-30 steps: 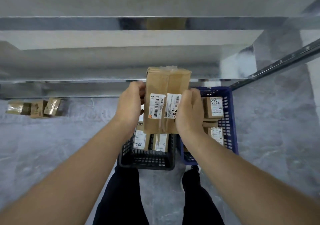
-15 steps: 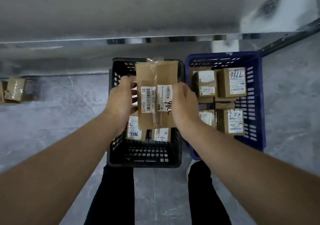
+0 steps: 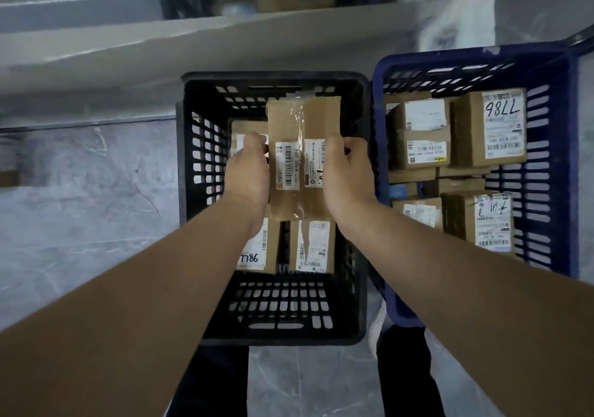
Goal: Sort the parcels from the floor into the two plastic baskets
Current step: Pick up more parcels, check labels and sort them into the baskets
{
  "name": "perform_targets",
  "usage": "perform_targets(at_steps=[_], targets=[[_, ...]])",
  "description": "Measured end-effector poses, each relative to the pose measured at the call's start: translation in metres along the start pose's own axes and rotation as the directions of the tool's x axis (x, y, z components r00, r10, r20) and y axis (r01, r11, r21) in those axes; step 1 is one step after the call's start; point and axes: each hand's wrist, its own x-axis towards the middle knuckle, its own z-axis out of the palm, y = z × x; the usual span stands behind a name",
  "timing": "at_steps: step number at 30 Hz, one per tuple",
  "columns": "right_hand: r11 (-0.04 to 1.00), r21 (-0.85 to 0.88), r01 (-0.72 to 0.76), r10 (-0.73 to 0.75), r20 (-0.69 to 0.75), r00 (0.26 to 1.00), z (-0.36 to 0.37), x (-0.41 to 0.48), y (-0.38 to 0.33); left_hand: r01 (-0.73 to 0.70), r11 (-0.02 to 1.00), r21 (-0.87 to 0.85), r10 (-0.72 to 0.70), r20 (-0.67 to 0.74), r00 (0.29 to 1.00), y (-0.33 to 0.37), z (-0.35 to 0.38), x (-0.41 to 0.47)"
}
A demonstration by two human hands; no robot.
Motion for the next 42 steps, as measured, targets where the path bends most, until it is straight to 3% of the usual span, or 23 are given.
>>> perform_targets(at_steps=[8, 20, 26, 32, 42], targets=[[0.999, -0.019, -0.033, 0.035, 0.060, 0.998, 0.013, 0.052, 0.018, -0.027, 0.991, 0.132, 0.014, 0.094, 0.995, -0.004, 0.028, 0.052], [1.000, -0.027, 0.016, -0.011, 0.169, 0.986, 0.008, 0.067, 0.034, -0.010, 0.993, 0.117, 0.000, 0.090, 0.996, -0.026, 0.050, 0.067], [0.993, -0.118, 0.013, 0.004, 0.138, 0.990, 0.013, 0.065, 0.021, -0.002, 0.990, 0.138, -0.009, 0.079, 0.997, -0.028, 0.045, 0.067], [0.992, -0.119, 0.041, -0.029, 0.102, 0.994, 0.019, 0.043, 0.002, -0.104, 0.961, 0.256, 0.076, 0.117, 0.990, -0.013, 0.038, 0.034], [0.995, -0.002, 0.100, -0.099, 0.082, 0.992, -0.021, -0.031, -0.056, -0.214, 0.962, 0.170, 0.178, 0.204, 0.963, 0.046, 0.017, -0.063]])
